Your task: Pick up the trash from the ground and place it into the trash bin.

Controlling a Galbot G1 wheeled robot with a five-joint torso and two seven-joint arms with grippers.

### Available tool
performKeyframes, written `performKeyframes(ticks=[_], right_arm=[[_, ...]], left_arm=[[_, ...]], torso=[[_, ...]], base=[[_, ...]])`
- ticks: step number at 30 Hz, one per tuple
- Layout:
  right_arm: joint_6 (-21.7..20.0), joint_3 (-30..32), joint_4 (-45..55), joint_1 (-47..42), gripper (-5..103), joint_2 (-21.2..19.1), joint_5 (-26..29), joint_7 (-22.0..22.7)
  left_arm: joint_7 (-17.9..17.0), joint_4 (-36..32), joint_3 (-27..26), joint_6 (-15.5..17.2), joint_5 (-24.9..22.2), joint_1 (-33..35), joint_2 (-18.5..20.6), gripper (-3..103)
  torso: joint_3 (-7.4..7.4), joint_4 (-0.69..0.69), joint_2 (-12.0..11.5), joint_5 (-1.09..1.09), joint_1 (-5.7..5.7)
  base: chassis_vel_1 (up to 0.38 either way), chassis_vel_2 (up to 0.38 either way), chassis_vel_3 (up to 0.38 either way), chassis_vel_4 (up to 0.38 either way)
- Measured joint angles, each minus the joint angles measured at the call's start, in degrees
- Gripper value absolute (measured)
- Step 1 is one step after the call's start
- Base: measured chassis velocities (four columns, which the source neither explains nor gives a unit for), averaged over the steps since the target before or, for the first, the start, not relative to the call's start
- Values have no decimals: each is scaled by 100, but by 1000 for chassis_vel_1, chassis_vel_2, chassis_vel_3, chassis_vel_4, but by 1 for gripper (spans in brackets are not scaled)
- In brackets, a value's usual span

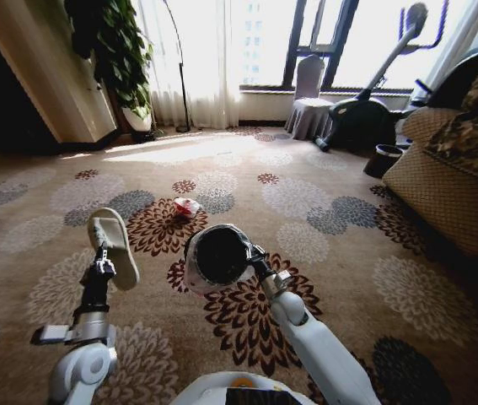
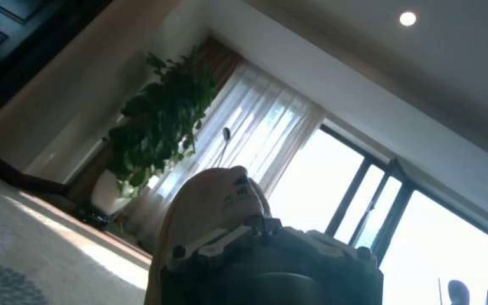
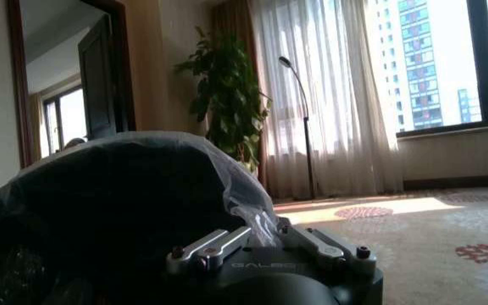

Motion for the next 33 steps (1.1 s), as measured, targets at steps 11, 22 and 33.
performKeyframes(ticks=[11, 22, 33], right_arm=[[-64, -1120, -277, 1052, 0, -375, 473, -4], [-79, -1397, -505, 1513, 0, -154, 629, -1], [118, -1353, -1101, 2052, 0, 329, 511, -2]], left_arm=[[739, -147, 612, 750, -1624, -882, 1184, 0], [861, -61, 1699, 882, -1779, -1190, 1244, 0], [375, -32, 2006, 991, -2437, -918, 536, 0]], torso=[[0, 1, 0, -3, 0], [-1, -1, 0, -2, 0], [-1, -1, 0, -1, 0]], base=[[0, 0, 0, 0], [0, 0, 0, 0], [0, 0, 0, 0]])
